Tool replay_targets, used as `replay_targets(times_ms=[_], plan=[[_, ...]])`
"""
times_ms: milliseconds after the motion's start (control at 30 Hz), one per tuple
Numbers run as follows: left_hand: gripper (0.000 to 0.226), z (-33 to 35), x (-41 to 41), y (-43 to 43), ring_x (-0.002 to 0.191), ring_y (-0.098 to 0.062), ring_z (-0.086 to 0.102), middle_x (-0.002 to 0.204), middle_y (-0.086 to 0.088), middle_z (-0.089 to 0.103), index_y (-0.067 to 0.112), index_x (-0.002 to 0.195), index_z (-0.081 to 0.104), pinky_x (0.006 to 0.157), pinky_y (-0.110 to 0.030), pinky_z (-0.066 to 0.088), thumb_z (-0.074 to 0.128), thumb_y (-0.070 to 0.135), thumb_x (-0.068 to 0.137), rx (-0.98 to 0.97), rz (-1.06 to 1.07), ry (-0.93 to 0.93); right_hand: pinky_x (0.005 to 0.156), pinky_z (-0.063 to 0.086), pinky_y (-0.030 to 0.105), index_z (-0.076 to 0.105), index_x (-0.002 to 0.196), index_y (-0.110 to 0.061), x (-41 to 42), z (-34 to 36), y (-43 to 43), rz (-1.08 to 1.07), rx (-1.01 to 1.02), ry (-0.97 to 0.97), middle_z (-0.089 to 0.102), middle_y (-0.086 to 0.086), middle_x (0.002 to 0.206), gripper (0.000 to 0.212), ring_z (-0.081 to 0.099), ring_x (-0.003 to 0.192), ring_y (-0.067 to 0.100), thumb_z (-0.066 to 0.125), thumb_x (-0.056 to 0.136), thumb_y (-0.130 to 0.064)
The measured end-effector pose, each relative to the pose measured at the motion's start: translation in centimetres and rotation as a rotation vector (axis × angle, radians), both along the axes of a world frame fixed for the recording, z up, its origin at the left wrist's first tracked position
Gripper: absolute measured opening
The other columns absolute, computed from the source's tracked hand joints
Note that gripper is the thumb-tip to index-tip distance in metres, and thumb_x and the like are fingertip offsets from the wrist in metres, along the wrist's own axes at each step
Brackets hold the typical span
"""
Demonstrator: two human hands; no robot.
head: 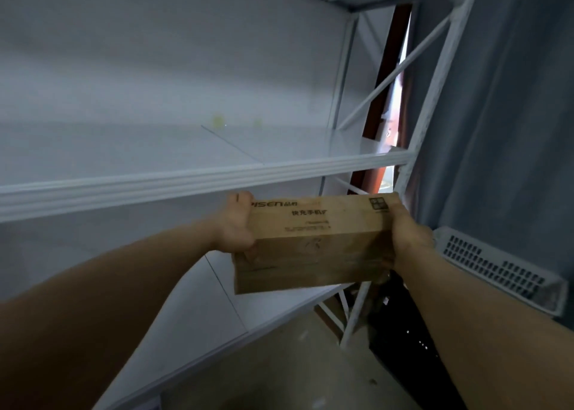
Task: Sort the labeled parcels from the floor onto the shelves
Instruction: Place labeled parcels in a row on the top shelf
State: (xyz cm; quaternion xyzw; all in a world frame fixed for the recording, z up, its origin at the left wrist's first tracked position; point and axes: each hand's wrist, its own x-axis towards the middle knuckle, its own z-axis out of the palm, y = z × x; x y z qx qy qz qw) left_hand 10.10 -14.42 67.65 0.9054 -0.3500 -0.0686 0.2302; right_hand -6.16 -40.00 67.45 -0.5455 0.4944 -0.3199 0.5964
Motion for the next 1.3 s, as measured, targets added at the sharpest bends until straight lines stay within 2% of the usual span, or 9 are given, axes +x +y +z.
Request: replay_targets(times_ms=[167, 267, 433, 533, 633, 767, 900, 1067, 1300], plan=[[0.103, 2.2, -0.4, 3.3, 0.108, -0.028, 0.051, 0.129, -0.003, 0.025, 0.017, 0.140, 0.021, 0.086, -0.037, 0.050, 0.083, 0.027, 0.058, -0.029, -0.063, -0.319, 0.083, 0.056, 0.056, 0.055, 0.126, -0.025, -0.8, 2.6, 1.9, 0.104, 0.039, -0.056, 0.062, 0.007, 0.117, 0.092, 0.061, 0.100, 0.033, 0.062, 0.057, -0.087], [0.104, 3.2, -0.5, 5.5, 0.110, -0.029, 0.052, 0.136, -0.007, 0.026, 0.012, 0.142, 0.022, 0.092, -0.040, 0.050, 0.079, 0.043, 0.060, -0.080, -0.121, -0.549, 0.051, 0.058, 0.053, 0.060, 0.110, -0.026, -0.6, 3.8, 3.3, 0.174, 0.092, -0.073, 0.066, 0.008, 0.104, 0.065, 0.066, 0.086, 0.033, 0.067, 0.070, -0.076], [0.114, 3.9, -1.2, 8.6, 0.107, -0.026, 0.055, 0.139, -0.006, 0.025, 0.010, 0.145, 0.023, 0.085, -0.031, 0.048, 0.079, 0.060, 0.059, -0.057, -0.160, -0.675, 0.047, 0.053, 0.053, 0.063, 0.111, -0.024, -0.2, 5.8, 5.0, 0.228, 0.076, -0.073, 0.069, 0.010, 0.101, 0.046, 0.067, 0.081, 0.034, 0.065, 0.073, -0.050], [0.122, 4.6, -1.8, 9.9, 0.116, -0.020, 0.048, 0.137, 0.003, 0.026, 0.025, 0.142, 0.024, 0.097, -0.037, 0.047, 0.075, 0.079, 0.045, -0.077, -0.145, -0.543, 0.055, 0.056, 0.054, 0.058, 0.120, -0.025, -0.2, 7.4, 5.2, 0.187, 0.018, -0.096, 0.068, 0.008, 0.100, 0.060, 0.066, 0.082, 0.034, 0.064, 0.067, -0.052], [0.116, 6.6, -2.5, 10.6, 0.129, -0.022, 0.040, 0.138, 0.003, 0.029, 0.037, 0.140, 0.029, 0.106, -0.044, 0.041, 0.059, 0.095, 0.043, -0.302, 0.030, -0.081, 0.078, 0.056, 0.051, 0.057, 0.119, -0.022, -0.4, 9.5, 5.5, 0.149, -0.104, -0.107, 0.066, 0.007, 0.101, 0.067, 0.065, 0.088, 0.032, 0.062, 0.060, -0.052], [0.109, 9.3, -2.5, 11.6, 0.133, -0.036, 0.039, 0.155, -0.011, 0.028, 0.032, 0.149, 0.025, 0.092, -0.053, 0.051, 0.046, 0.093, 0.061, -0.524, 0.290, 0.415, 0.086, 0.054, 0.054, 0.056, 0.116, -0.020, -1.0, 12.4, 6.8, 0.174, -0.272, -0.160, 0.063, 0.008, 0.103, 0.069, 0.062, 0.092, 0.031, 0.057, 0.058, -0.056], [0.083, 11.5, -2.7, 12.8, 0.106, -0.046, 0.063, 0.127, -0.027, 0.054, 0.022, 0.133, 0.053, 0.081, -0.065, 0.053, 0.063, 0.076, 0.071, -0.661, 0.282, 0.862, 0.090, 0.056, 0.048, 0.071, 0.107, -0.027, -1.4, 14.8, 8.0, 0.196, -0.326, -0.425, 0.073, 0.004, 0.104, 0.047, 0.068, 0.098, 0.028, 0.056, 0.069, -0.051], [0.062, 15.2, -3.6, 14.6, 0.089, -0.033, 0.065, 0.116, -0.018, 0.060, 0.023, 0.123, 0.059, 0.060, -0.046, 0.055, 0.079, 0.049, 0.070, -0.882, 0.297, 0.782, 0.093, 0.056, 0.048, 0.069, 0.117, -0.016, -1.5, 17.3, 9.6, 0.335, -0.197, -0.636, 0.077, 0.009, 0.104, 0.050, 0.072, 0.102, 0.031, 0.054, 0.072, -0.033], [0.032, 19.9, -4.6, 18.5, 0.094, -0.025, 0.062, 0.104, -0.005, 0.065, 0.018, 0.103, 0.067, 0.067, -0.040, 0.053, 0.075, 0.013, 0.073, -1.082, 0.235, 0.528, 0.089, 0.045, 0.057, 0.069, 0.103, -0.028, -0.6, 18.6, 11.9, 0.462, -0.226, -0.611, 0.075, -0.002, 0.104, 0.033, 0.060, 0.109, 0.023, 0.057, 0.086, -0.054]])
